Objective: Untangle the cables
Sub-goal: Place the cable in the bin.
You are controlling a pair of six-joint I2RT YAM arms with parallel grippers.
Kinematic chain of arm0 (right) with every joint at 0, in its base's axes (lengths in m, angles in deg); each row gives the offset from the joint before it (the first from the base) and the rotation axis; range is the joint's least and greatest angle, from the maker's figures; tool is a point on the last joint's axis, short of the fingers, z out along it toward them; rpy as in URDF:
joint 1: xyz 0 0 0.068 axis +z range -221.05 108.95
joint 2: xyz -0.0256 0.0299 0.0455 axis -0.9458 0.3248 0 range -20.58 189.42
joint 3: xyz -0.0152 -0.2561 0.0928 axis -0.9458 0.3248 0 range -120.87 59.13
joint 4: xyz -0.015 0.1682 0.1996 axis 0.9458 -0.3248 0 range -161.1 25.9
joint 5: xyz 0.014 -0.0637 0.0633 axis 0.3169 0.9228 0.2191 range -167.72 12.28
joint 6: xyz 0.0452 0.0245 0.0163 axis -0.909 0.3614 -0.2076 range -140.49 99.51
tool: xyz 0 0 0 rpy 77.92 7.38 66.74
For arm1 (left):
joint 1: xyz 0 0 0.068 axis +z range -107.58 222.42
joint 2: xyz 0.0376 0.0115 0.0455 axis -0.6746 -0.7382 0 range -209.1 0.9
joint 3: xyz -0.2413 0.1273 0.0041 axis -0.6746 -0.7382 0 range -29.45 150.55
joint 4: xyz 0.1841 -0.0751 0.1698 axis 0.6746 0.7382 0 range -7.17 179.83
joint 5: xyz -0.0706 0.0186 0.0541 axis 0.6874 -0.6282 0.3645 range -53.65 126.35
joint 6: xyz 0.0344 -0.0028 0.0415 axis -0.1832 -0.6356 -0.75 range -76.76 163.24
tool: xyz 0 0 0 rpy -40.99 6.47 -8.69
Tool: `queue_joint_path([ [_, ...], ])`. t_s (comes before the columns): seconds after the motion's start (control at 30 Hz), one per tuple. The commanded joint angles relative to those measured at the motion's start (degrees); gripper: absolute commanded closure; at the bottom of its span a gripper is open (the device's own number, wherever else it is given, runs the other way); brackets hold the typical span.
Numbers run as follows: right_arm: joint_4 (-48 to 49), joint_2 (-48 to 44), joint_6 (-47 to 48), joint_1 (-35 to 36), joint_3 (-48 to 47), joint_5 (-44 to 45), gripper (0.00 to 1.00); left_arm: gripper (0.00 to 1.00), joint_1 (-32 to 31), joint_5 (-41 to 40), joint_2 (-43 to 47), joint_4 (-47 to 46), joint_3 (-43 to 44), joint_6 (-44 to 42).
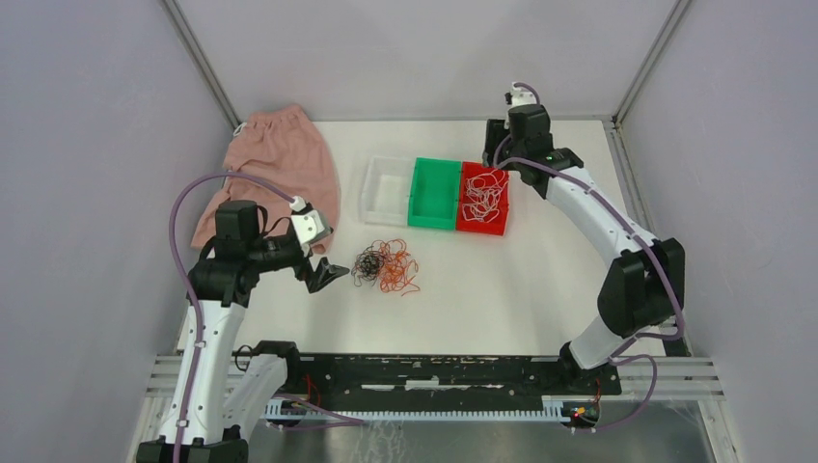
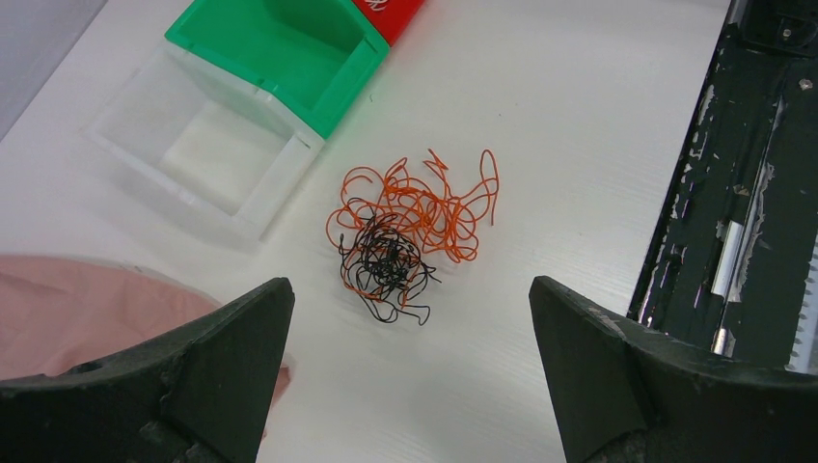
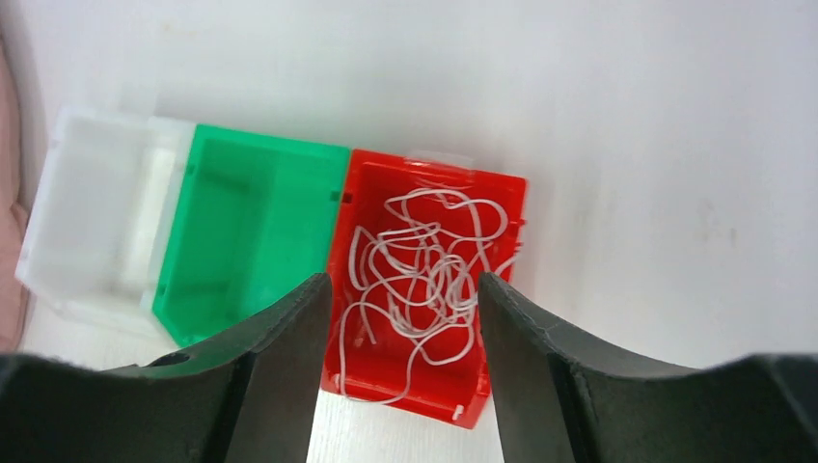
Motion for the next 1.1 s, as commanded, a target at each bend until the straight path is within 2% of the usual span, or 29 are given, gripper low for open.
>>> queue_joint_path([
  [0.0, 2.48, -3.11, -2.37, -3.34, 4.81, 5.20, 0.37, 0.01, 0.16, 1.19, 0.13, -0.47, 2.22, -1.56],
  [0.17, 4.22, -1.75, -2.65, -3.48, 6.97, 1.43, 0.46, 0.01, 0.21, 1.05, -0.36, -0.45, 2.21, -1.15],
  [0.3, 2.30, 2.12, -2.45, -3.35, 5.58, 2.42, 0.57, 0.01, 0.21, 0.50, -0.79, -0.41, 2.62, -0.34],
  [0.5, 3.35, 5.28, -1.97, -3.21, 6.51, 3.29, 0.64, 0.01, 0.22, 0.22, -0.73, -0.23, 2.75, -0.93],
  [0.73, 2.82, 10.32, 0.72, -1.21, 3.82, 5.35, 0.69, 0.01, 0.22, 0.42, -1.32, -0.24, 3.36, -0.94],
  [1.07, 1.17, 16.38, 3.06, 1.34, 1.18, 9.15, 0.71, 0.01, 0.26, -0.22, -1.09, -0.28, 3.20, -1.45],
])
